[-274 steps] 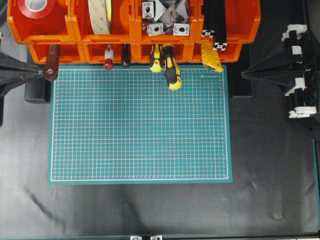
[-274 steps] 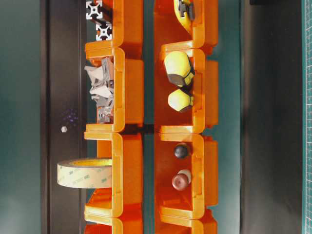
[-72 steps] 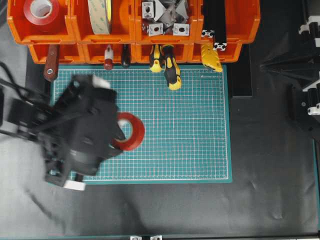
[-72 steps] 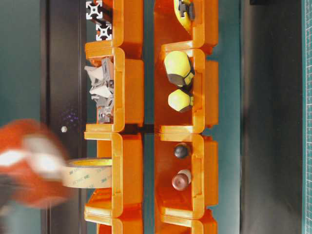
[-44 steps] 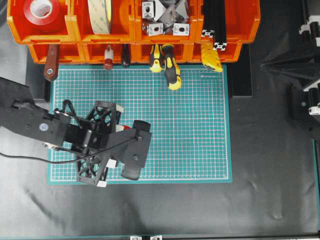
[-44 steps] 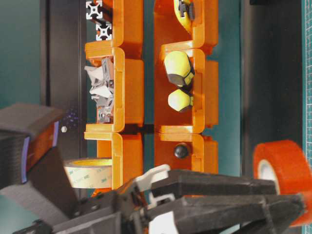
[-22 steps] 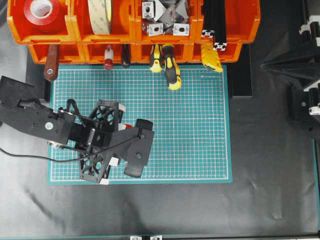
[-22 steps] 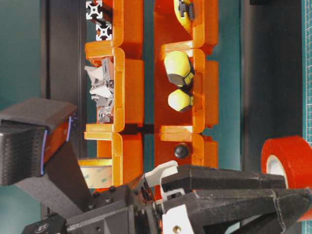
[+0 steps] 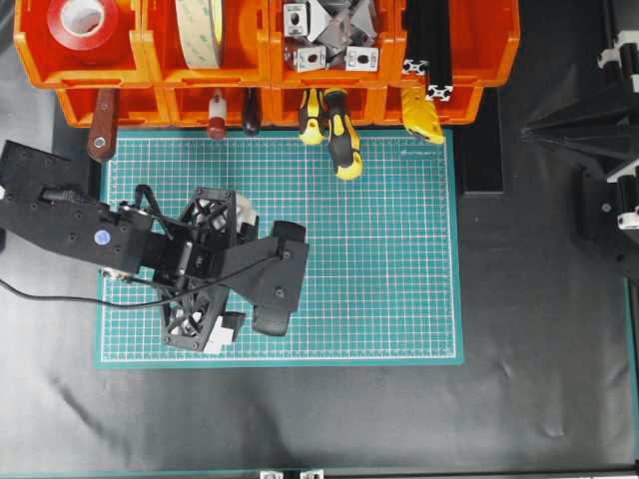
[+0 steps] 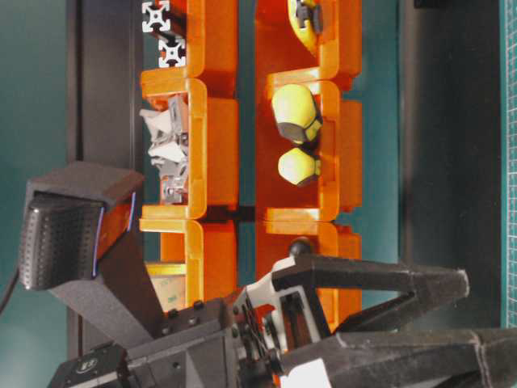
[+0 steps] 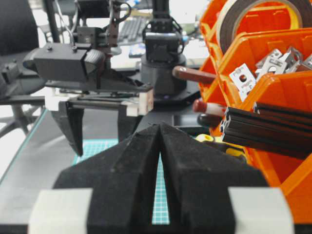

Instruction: Pick vinyl tape from container rack with left arm.

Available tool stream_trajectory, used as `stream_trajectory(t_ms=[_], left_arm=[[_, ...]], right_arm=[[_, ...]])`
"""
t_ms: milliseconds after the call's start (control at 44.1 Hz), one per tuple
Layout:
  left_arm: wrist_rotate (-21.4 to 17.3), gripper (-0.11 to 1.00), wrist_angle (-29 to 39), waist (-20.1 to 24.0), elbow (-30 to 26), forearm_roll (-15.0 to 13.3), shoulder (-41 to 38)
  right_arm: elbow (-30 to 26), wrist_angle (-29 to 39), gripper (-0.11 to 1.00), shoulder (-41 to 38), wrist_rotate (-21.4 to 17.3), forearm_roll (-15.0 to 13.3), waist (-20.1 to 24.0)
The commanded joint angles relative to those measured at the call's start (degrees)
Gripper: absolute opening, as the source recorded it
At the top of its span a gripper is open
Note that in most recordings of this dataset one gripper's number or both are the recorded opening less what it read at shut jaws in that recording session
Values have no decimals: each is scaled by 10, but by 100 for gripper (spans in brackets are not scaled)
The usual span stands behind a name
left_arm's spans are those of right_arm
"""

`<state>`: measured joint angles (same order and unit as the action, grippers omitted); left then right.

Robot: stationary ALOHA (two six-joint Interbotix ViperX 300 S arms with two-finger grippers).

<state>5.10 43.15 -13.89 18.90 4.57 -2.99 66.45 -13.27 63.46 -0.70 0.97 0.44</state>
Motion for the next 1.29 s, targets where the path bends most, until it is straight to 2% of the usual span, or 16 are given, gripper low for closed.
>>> stream_trajectory(t_ms=[0, 272, 544, 884, 1269], left_arm=[[1, 89, -4, 2, -7, 1, 16], [5, 87, -2, -10, 12, 1, 93], [45, 87, -11, -24, 69, 1, 275], [47, 85, -41, -24, 178, 0, 506], [42, 83, -69, -6, 258, 0, 722]], right_arm=[[-20, -4, -1, -4, -1, 2, 1], [-20, -3, -1, -2, 0, 2, 1], [-22, -2, -1, 0, 0, 2, 1], [-21, -1, -1, 1, 1, 2, 1], [-11, -3, -1, 4, 2, 2, 1]])
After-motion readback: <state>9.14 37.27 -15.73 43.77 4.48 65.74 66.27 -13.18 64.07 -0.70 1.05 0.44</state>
